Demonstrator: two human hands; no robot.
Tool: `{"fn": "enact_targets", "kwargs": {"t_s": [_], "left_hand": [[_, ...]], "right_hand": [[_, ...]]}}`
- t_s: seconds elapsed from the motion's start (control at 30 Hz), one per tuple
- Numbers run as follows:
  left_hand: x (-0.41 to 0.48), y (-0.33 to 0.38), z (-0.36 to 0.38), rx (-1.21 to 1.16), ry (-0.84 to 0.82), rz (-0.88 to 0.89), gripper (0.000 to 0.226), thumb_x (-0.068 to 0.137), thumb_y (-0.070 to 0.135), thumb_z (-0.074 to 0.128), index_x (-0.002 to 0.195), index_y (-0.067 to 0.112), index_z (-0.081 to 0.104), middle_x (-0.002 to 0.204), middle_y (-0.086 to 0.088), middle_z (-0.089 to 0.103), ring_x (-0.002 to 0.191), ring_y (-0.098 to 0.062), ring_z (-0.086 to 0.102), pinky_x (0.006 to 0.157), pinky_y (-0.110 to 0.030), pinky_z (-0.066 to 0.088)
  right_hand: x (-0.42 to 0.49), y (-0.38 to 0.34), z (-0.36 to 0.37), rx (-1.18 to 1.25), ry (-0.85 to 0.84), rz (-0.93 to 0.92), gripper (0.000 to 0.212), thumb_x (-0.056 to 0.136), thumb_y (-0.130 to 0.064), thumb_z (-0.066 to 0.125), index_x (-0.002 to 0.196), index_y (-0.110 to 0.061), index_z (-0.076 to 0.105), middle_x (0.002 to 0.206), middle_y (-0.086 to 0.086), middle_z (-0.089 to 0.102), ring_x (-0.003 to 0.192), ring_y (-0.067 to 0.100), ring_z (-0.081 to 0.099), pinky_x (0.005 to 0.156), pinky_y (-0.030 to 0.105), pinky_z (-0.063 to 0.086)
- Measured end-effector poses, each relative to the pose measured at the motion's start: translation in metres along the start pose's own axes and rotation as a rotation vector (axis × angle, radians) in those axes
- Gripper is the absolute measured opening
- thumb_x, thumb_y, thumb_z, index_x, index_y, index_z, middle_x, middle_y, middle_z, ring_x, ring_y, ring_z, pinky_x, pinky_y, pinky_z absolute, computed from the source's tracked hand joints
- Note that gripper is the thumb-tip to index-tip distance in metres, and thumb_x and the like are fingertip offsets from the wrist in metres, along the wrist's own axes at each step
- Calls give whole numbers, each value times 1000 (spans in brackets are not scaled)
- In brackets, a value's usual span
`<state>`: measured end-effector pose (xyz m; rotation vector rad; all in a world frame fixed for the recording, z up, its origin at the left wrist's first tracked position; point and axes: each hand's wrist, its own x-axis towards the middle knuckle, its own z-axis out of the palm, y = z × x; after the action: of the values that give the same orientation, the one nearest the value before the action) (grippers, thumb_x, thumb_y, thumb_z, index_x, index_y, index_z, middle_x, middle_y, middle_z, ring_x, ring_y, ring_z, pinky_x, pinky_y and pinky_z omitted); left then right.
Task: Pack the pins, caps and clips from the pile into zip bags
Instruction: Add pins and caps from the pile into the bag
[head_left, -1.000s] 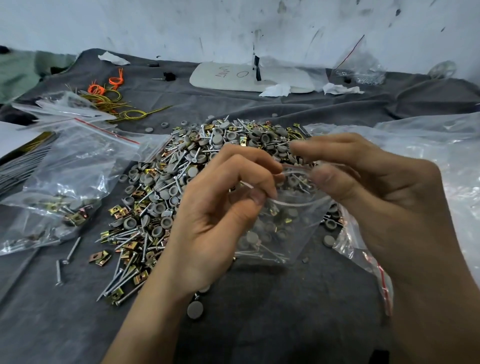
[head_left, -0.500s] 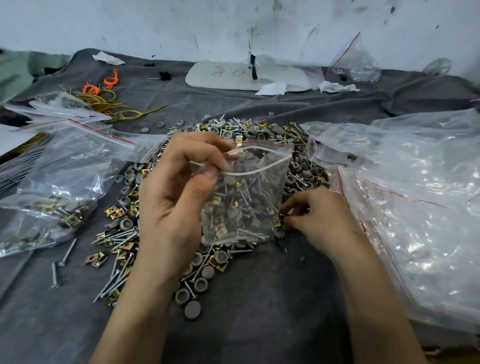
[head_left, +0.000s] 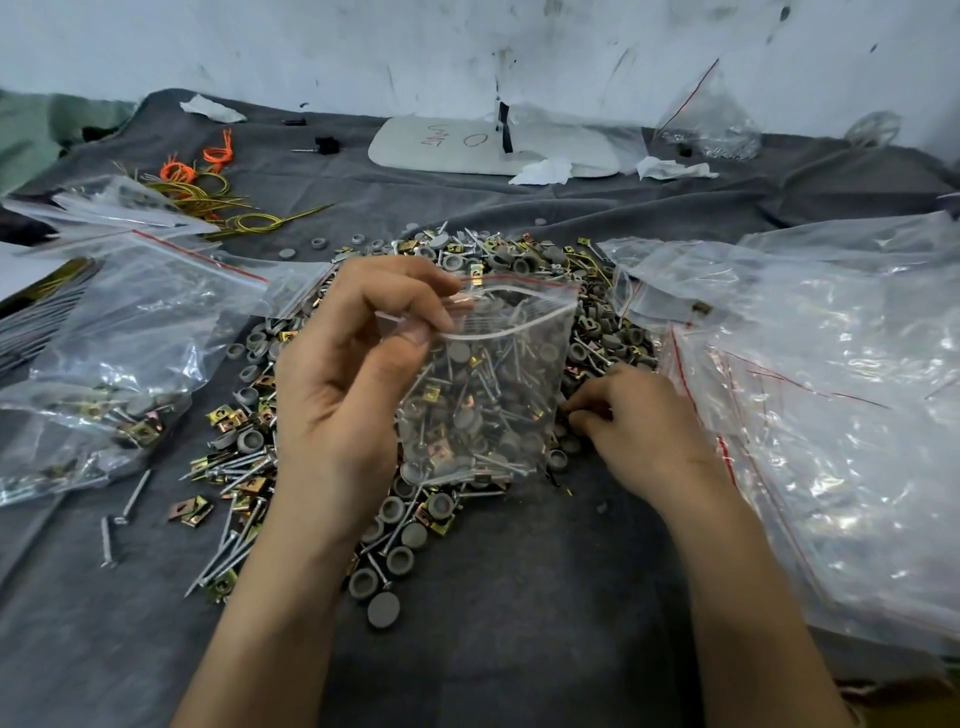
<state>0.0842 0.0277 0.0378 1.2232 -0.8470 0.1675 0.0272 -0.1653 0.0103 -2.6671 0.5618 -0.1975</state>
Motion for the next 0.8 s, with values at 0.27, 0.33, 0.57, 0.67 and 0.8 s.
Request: {"fn": "enact_targets", "kwargs": {"t_s": [0.27, 0.33, 0.57, 0.67, 0.8], "left_hand": [[0, -1, -1, 12, -9, 3, 31, 86, 14, 47, 88, 38, 66, 106, 6, 63, 109, -22, 57, 89, -40, 42], [0, -1, -1, 17, -15, 12, 31, 86, 13, 47, 90, 38, 66, 107, 7, 63, 110, -24, 57, 91, -41, 42], [0, 6, 3, 142, -99, 121, 23, 88, 9, 45, 86, 26, 59, 108, 3, 59, 106, -38, 59, 90, -61, 47], [-3, 10, 6, 185, -131, 128, 17, 89, 8, 44, 87, 14, 60, 108, -4, 59, 106, -38, 61, 88, -61, 48], [-5, 13, 10, 212, -162, 130, 15, 88, 8, 43, 88, 9, 58, 108, -7, 58, 106, -35, 60, 88, -59, 49]], "right_hand": [[-1, -1, -7, 273, 159, -42, 17, 87, -15, 61, 77, -28, 66, 70, -14, 56, 69, 4, 56, 57, 20, 37], [-7, -4, -16, 536, 227, -52, 25, 85, -13, 63, 68, -31, 64, 61, -10, 62, 60, -1, 58, 51, 11, 40], [-31, -25, -50, 1080, 408, -318, 9, 80, -20, 62, 80, -25, 71, 61, -16, 59, 55, -2, 50, 55, 9, 37], [-40, -33, -57, 1018, 439, -420, 11, 85, -18, 60, 91, -16, 69, 64, -16, 58, 54, -1, 49, 54, 10, 36], [-46, -40, -59, 829, 456, -448, 12, 88, -11, 61, 92, -18, 69, 69, -13, 63, 56, 7, 55, 46, 18, 39]]}}
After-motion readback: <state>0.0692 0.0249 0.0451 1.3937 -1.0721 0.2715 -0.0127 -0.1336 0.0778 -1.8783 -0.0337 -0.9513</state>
